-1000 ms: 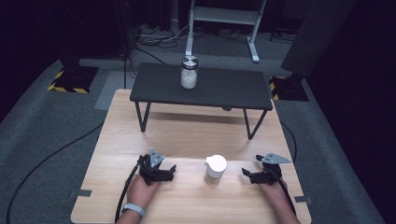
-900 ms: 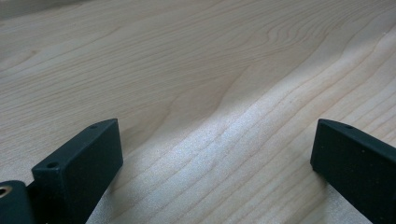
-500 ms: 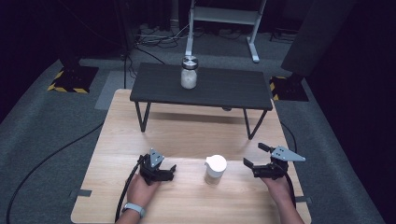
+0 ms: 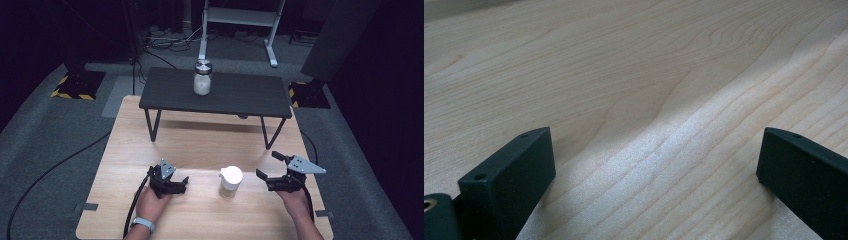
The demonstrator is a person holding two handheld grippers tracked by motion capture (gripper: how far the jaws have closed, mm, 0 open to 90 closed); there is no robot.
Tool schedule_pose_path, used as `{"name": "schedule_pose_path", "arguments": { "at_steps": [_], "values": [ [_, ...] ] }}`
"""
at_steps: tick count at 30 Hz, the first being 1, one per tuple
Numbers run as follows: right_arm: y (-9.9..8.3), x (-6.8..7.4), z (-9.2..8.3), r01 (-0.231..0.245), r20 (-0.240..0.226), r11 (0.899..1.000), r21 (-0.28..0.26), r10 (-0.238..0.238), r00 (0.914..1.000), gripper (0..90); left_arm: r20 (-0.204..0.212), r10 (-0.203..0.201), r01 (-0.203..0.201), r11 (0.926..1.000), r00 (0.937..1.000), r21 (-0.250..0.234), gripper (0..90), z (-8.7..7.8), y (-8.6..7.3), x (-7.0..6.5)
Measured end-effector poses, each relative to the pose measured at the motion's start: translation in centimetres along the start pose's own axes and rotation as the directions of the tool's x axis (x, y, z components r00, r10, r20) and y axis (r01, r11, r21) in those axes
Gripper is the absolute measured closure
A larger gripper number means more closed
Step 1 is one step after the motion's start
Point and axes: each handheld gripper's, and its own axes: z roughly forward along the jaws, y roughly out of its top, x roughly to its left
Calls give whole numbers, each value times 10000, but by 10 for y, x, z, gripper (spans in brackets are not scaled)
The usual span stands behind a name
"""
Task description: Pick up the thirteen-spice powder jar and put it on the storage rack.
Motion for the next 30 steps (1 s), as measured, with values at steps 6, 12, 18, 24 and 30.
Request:
{"name": "schedule_pose_path", "arguments": {
  "at_steps": [6,12,18,24,30],
  "values": [
    [3,6,10,7,-773,9997,-238,-26,9970,39,-1,-14,14,10000,10000,-13,20,0,0,0],
    [3,15,23,2,-1584,9981,-624,-101,9873,30,0,-15,15,10000,10000,-13,20,0,0,0],
    [1,22,38,-79,-2042,9997,-234,30,9789,32,3,-15,15,10000,10000,-16,20,0,0,0],
    [-9,31,51,325,-1917,9979,566,-211,9812,45,12,15,-15,10000,10000,-14,20,1,0,0],
    [-29,31,62,106,-2046,9942,1073,117,9788,70,11,-17,17,10000,10000,-27,20,1,0,0]
  ]
}}
